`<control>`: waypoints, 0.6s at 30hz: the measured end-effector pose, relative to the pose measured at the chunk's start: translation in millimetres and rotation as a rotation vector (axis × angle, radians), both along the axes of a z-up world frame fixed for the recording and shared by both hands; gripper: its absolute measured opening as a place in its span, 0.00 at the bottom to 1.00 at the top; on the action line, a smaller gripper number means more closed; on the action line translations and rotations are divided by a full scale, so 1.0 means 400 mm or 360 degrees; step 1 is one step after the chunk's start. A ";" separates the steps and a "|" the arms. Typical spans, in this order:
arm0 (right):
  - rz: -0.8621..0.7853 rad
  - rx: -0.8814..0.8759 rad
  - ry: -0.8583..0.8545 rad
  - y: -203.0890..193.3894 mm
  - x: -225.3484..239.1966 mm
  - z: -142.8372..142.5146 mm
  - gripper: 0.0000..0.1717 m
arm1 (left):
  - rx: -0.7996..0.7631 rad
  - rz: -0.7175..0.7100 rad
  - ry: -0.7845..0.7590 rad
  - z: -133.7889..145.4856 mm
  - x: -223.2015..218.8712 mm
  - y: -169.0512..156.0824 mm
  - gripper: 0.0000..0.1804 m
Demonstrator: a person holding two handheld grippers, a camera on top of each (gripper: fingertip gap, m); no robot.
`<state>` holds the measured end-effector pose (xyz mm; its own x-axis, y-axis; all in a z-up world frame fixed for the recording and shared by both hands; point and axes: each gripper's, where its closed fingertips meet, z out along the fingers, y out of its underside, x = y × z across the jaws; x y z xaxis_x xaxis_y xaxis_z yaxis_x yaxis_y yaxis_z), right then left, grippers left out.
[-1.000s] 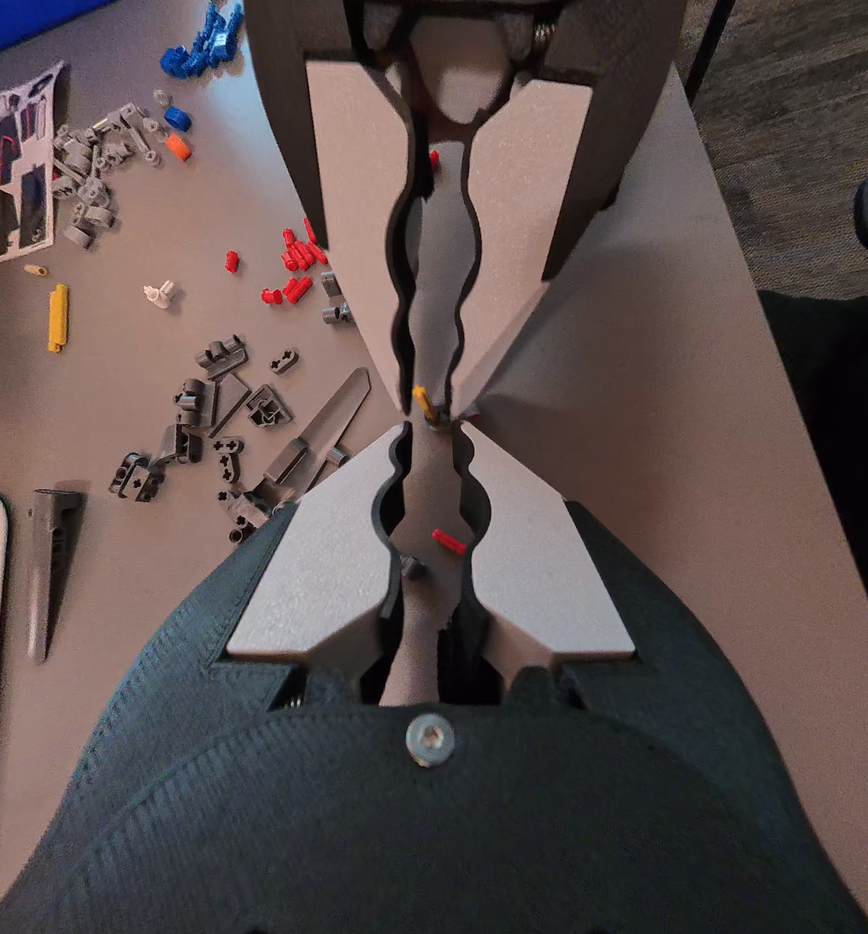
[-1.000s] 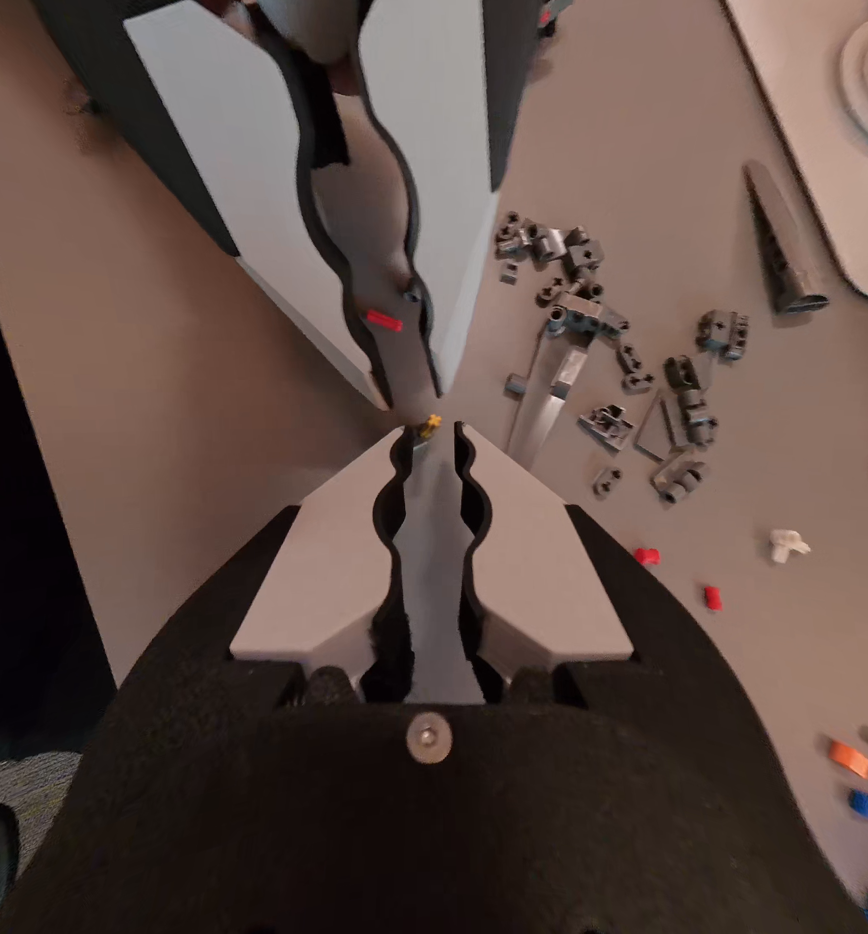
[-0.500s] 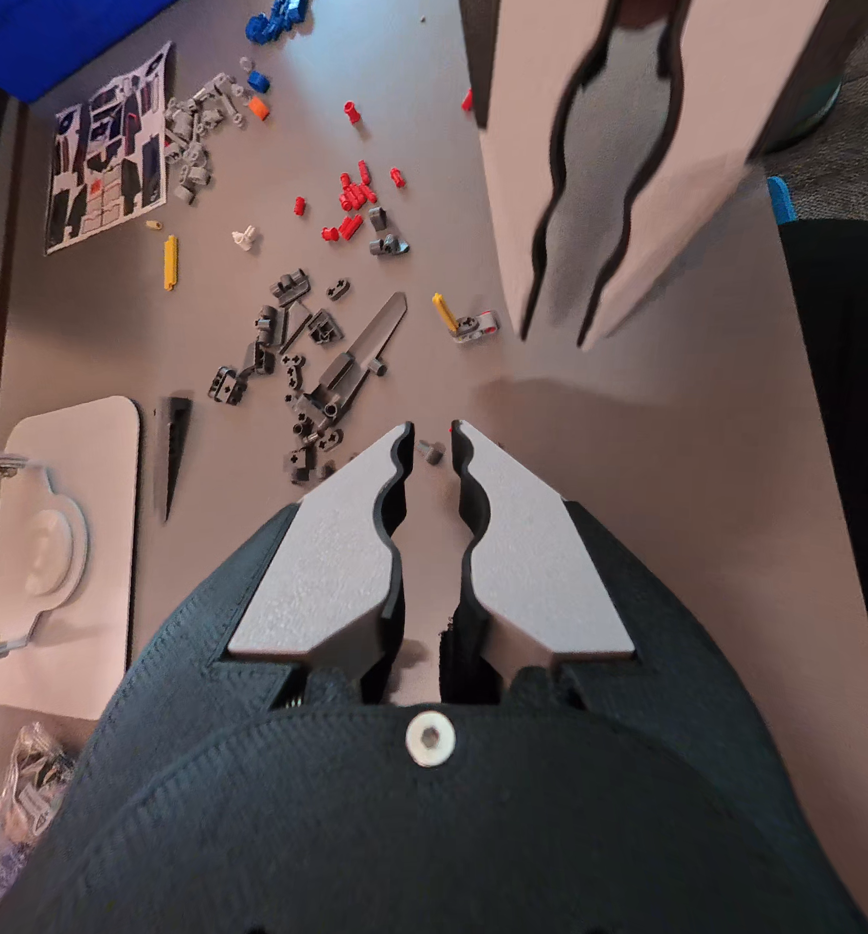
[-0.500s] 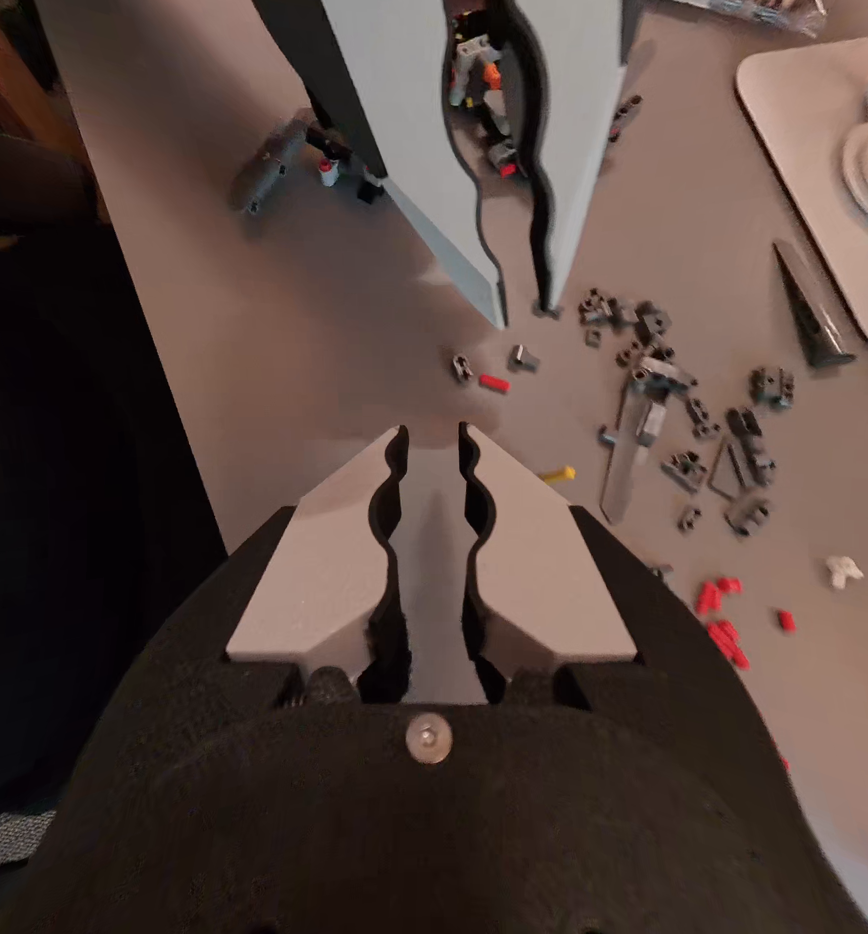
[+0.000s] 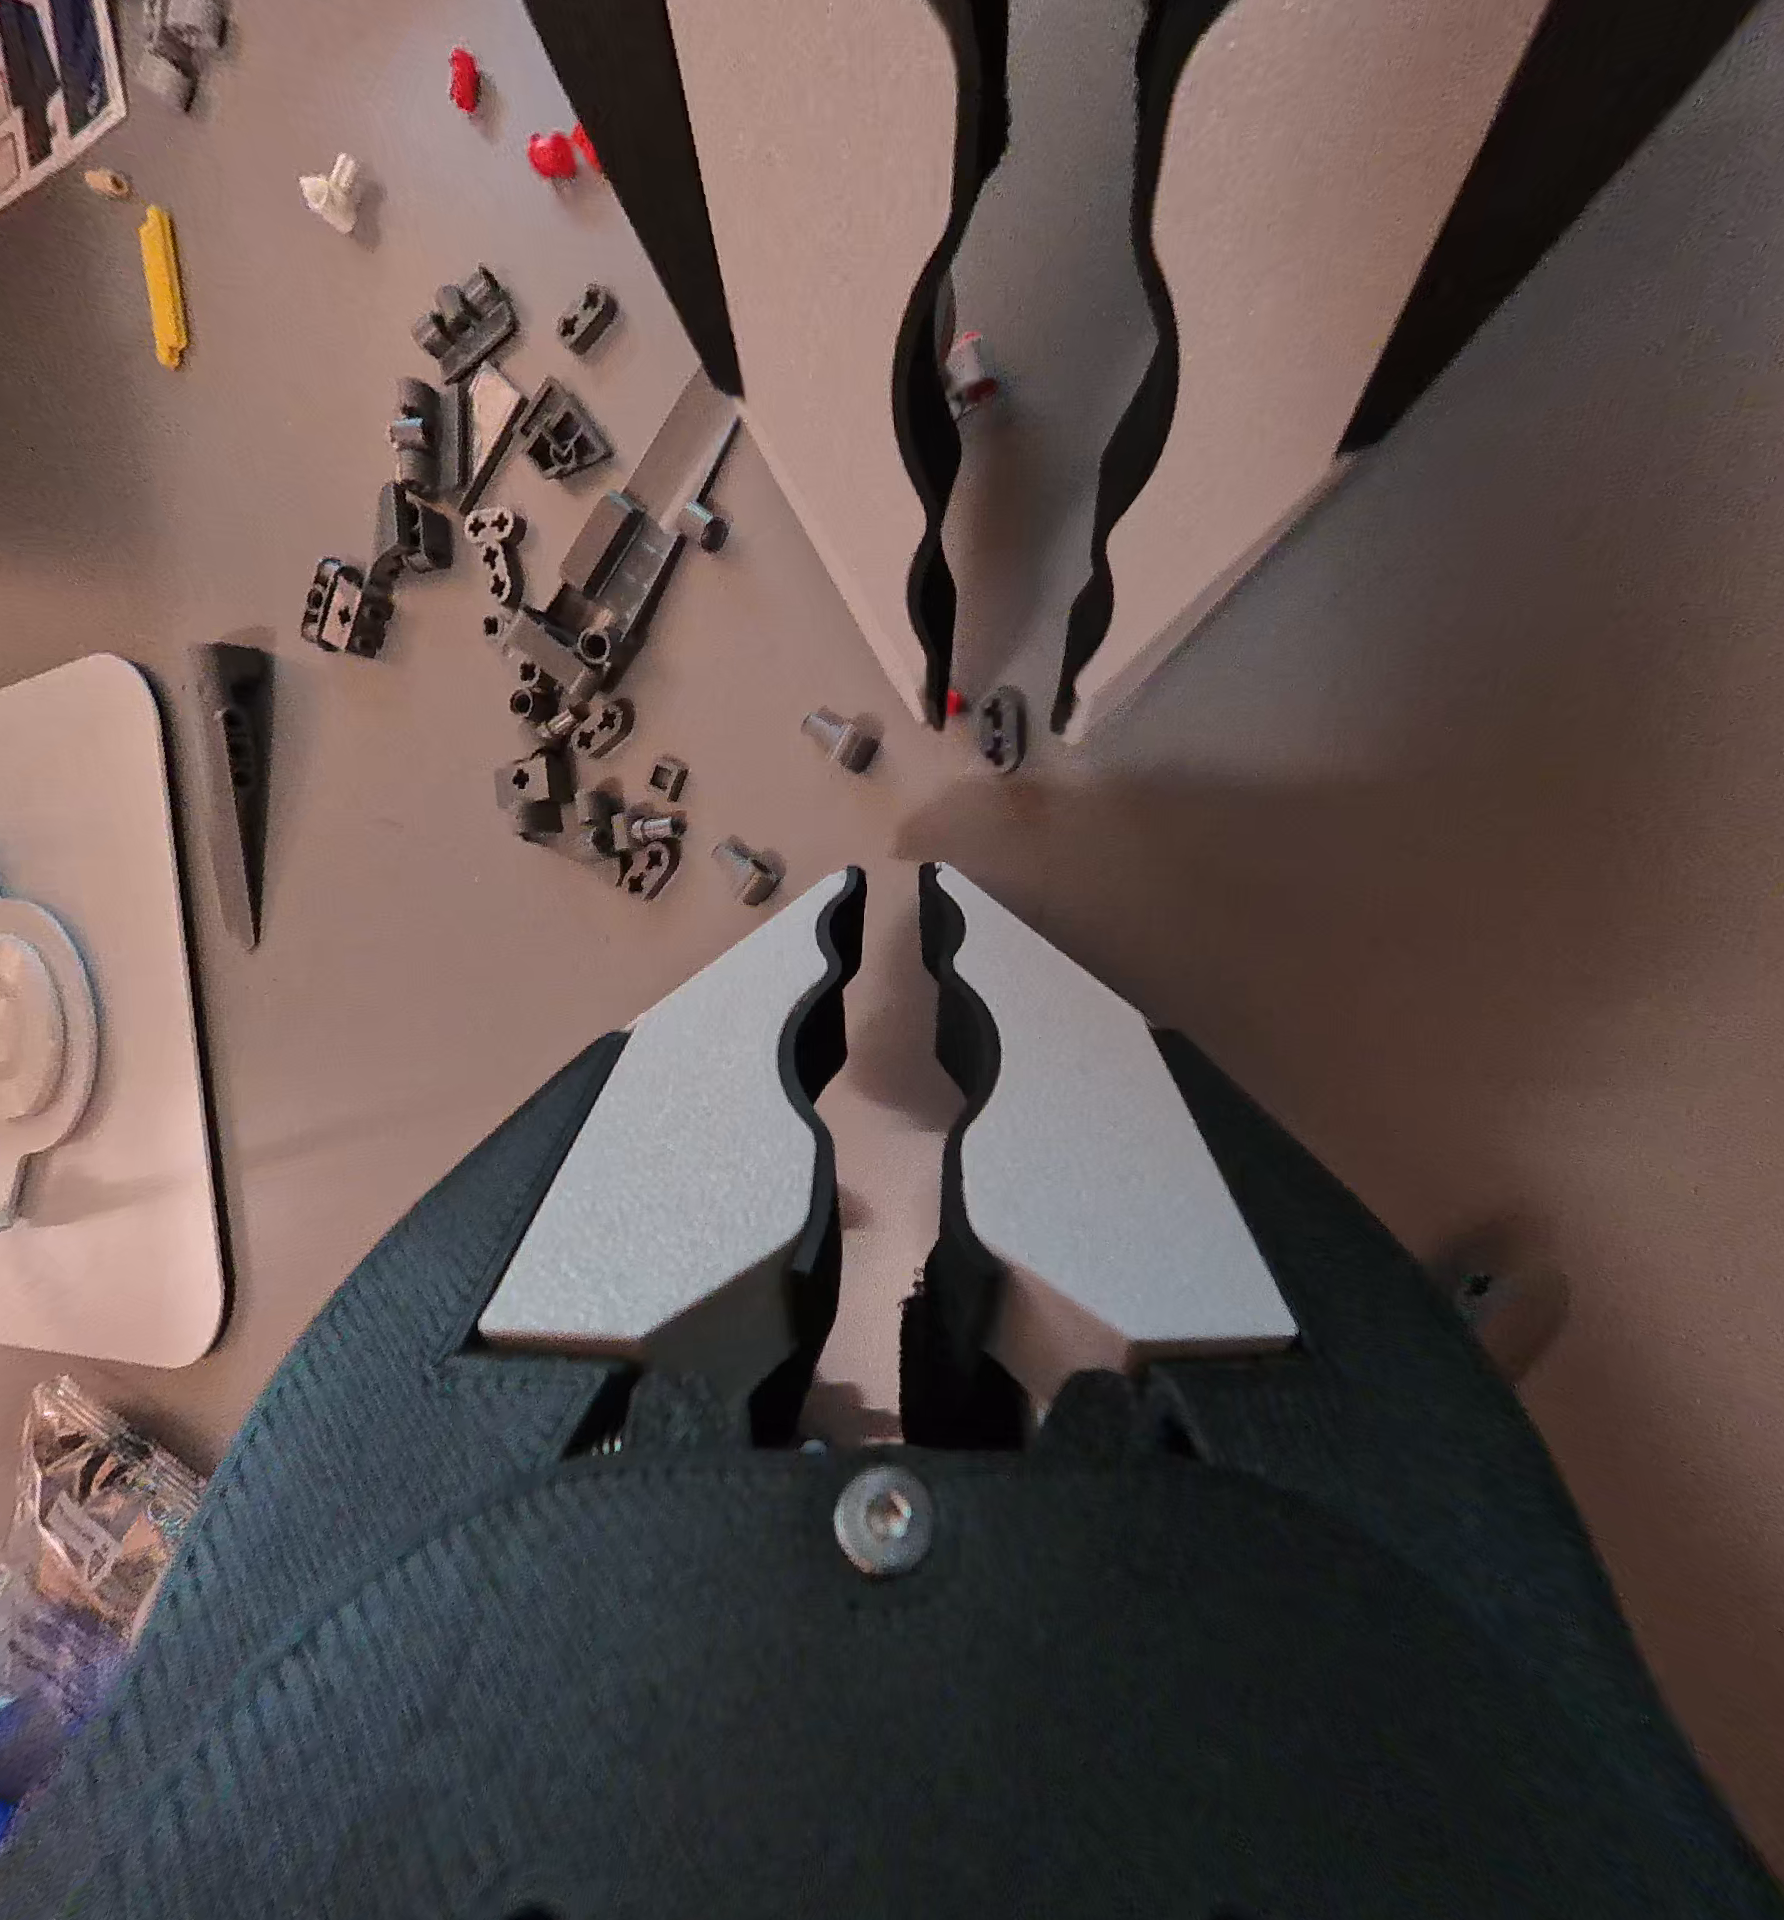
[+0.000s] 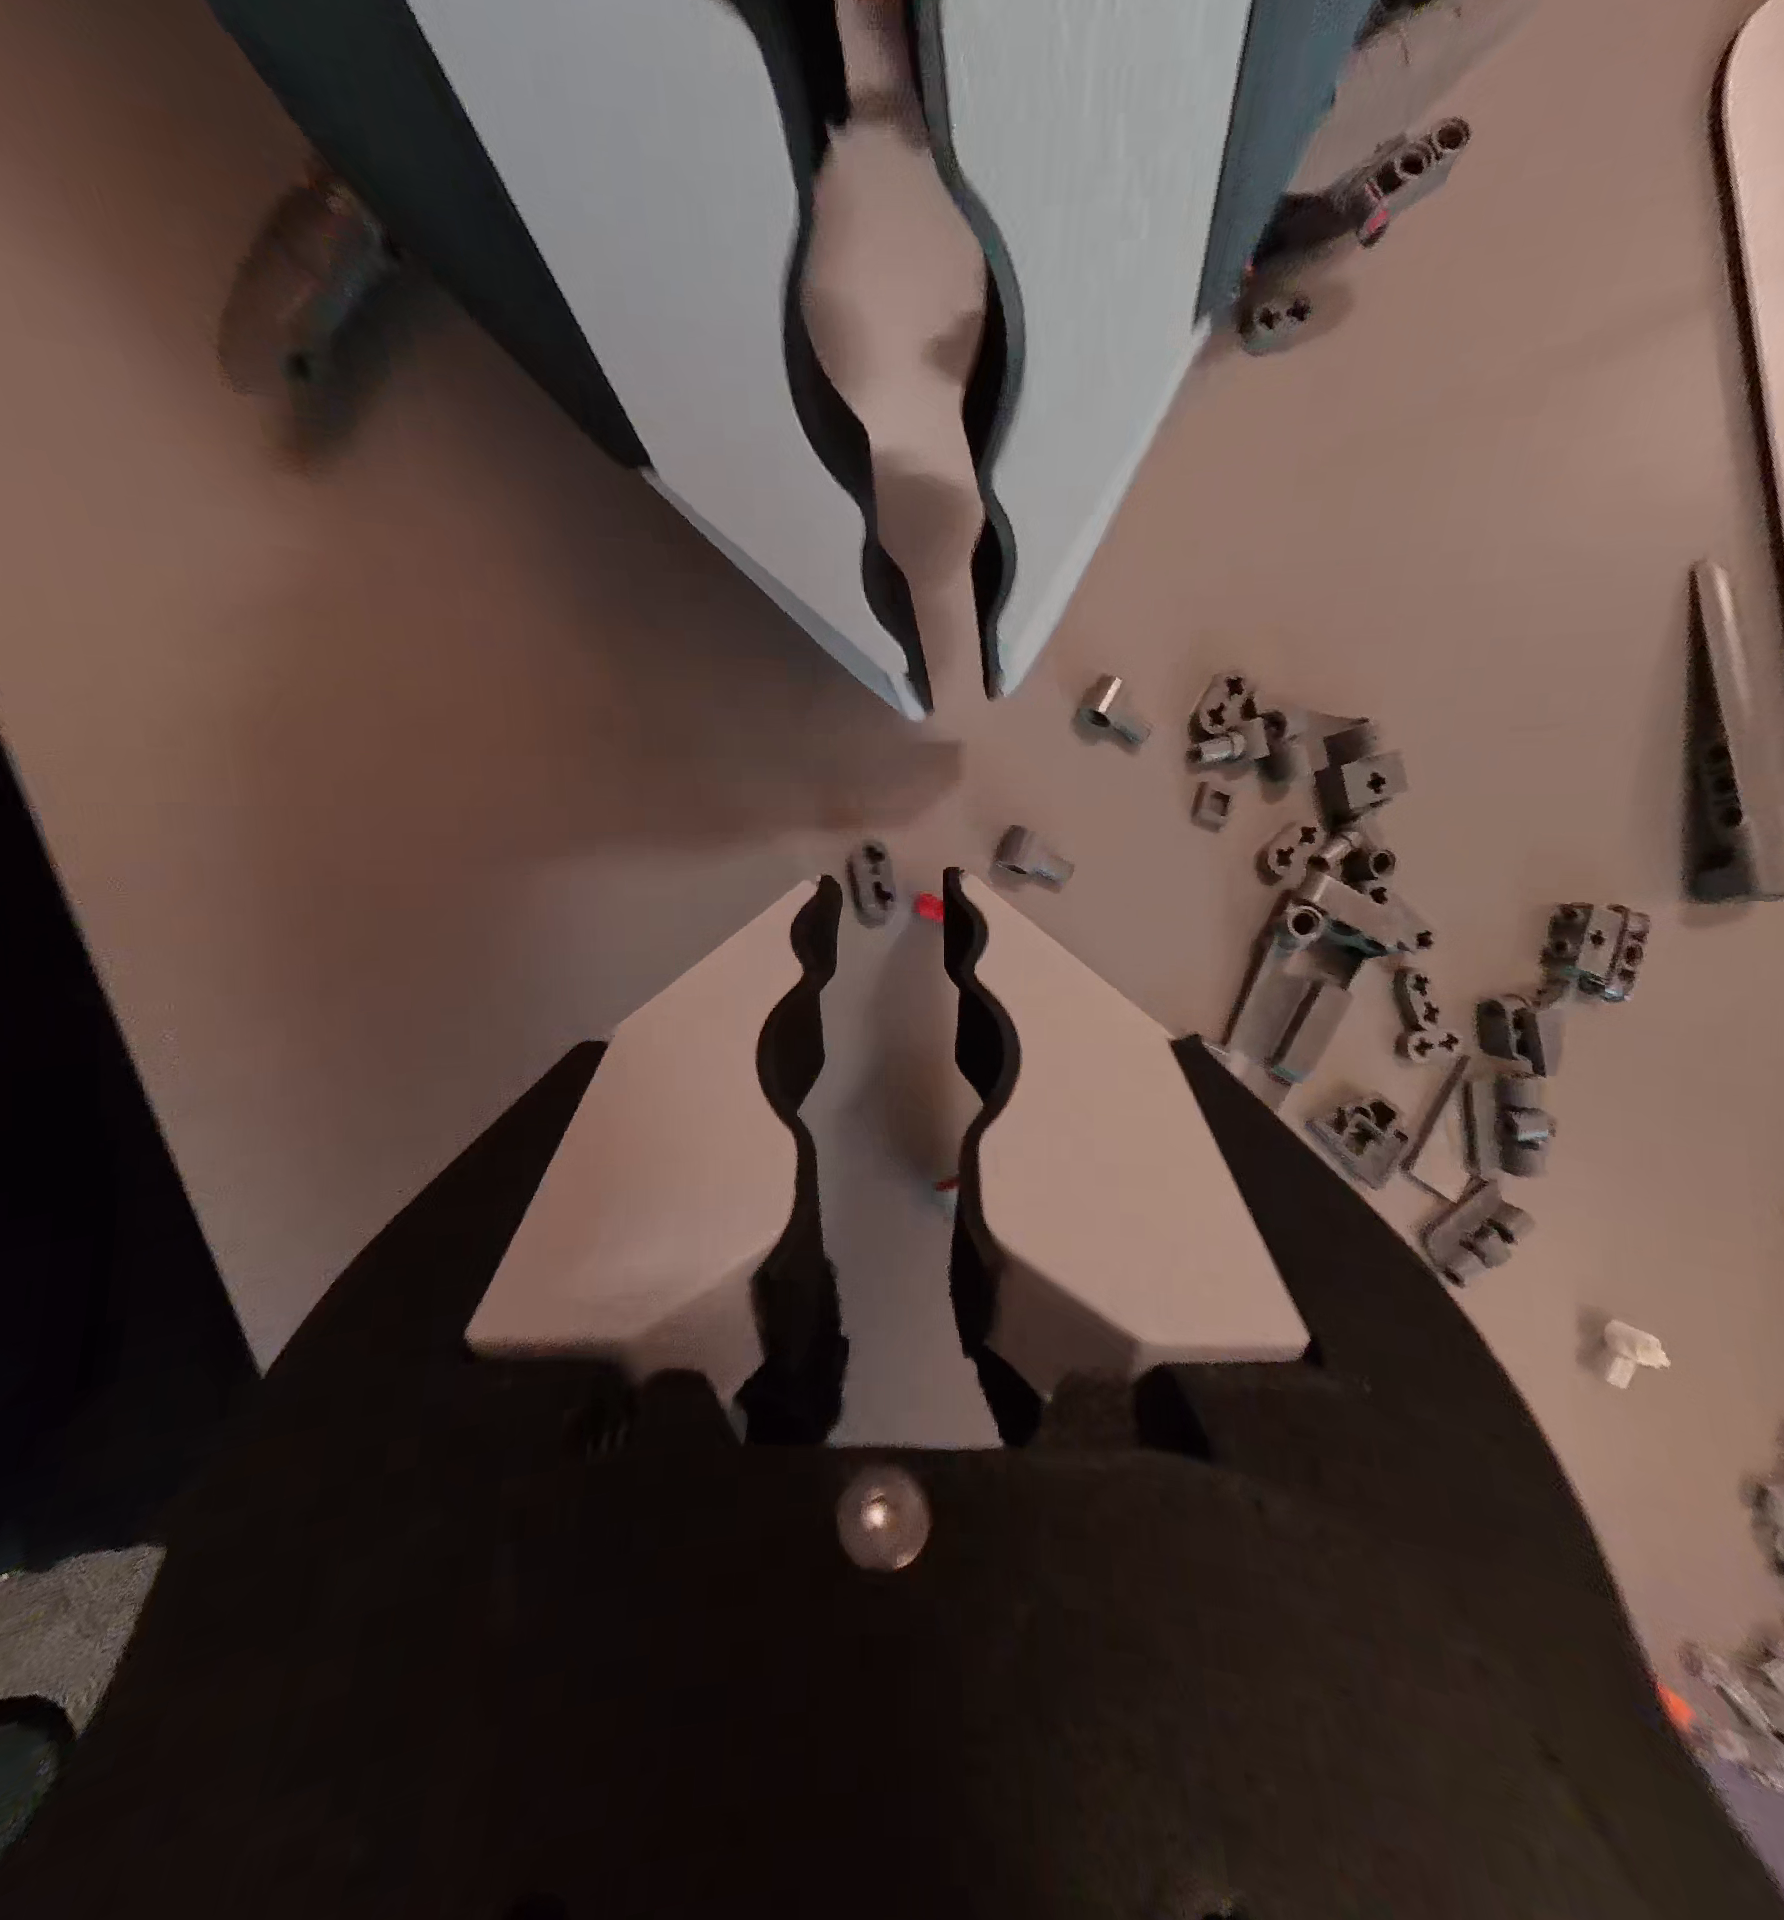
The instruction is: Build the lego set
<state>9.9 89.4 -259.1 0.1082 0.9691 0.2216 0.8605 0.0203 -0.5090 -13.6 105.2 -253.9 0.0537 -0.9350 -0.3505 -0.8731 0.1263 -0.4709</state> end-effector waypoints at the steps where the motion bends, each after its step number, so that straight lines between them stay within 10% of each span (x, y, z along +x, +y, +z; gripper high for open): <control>1: -0.0011 0.0008 -0.0045 0.009 0.006 -0.006 0.09 | 0.0001 0.0012 -0.0007 0.004 -0.006 0.003 0.05; 18: -0.0012 -0.0187 -0.0002 -0.007 0.002 -0.012 0.03 | 0.0139 0.0185 0.0055 0.053 -0.072 0.049 0.03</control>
